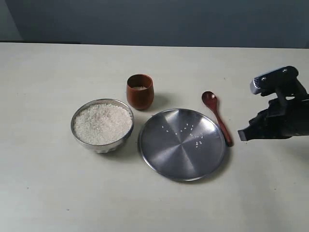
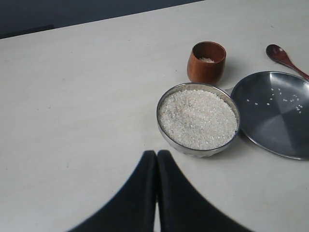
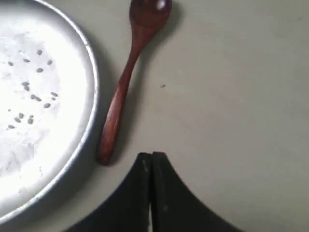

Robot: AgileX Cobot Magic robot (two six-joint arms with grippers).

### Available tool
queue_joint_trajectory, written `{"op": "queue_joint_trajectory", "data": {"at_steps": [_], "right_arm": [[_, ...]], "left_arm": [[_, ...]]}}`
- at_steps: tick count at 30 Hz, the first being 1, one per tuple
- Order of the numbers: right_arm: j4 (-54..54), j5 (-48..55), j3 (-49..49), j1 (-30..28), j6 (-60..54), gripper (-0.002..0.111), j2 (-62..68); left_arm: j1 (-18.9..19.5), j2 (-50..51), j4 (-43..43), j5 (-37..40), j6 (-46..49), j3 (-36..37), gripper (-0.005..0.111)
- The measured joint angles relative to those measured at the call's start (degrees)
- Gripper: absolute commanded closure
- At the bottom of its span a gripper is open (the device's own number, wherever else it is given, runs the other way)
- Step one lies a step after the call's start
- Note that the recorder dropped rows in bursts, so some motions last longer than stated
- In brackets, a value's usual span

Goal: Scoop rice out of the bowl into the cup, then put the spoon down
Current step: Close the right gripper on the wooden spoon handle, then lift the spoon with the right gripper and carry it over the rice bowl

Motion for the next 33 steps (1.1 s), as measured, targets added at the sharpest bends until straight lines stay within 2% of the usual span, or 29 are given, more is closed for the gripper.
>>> {"op": "queue_joint_trajectory", "data": {"at_steps": [3, 6, 8, 18, 29, 33], "right_arm": [[2.4, 1.0, -2.5, 0.0, 0.1, 0.097, 3.6], [3.2, 1.8, -4.9, 0.0, 0.1, 0.075, 7.3], [3.5, 1.8, -5.7, 0.0, 0.1, 0.067, 9.9], [5.0, 3.3, -8.7, 0.3, 0.2, 0.066, 17.3], [5.3, 0.3, -9.4, 6.5, 0.0, 0.066, 17.5], [5.3, -1.5, -9.4, 7.2, 0.0, 0.067, 17.5]], "left_arm": [[0.0, 0.0, 0.0, 0.0, 0.0, 0.0, 0.106], [0.0, 0.0, 0.0, 0.0, 0.0, 0.0, 0.106], [0.0, 0.0, 0.0, 0.0, 0.0, 0.0, 0.106], [0.0, 0.0, 0.0, 0.0, 0.0, 0.0, 0.106], [0.0, 0.0, 0.0, 0.0, 0.0, 0.0, 0.106], [0.0, 0.0, 0.0, 0.0, 0.0, 0.0, 0.106]]}}
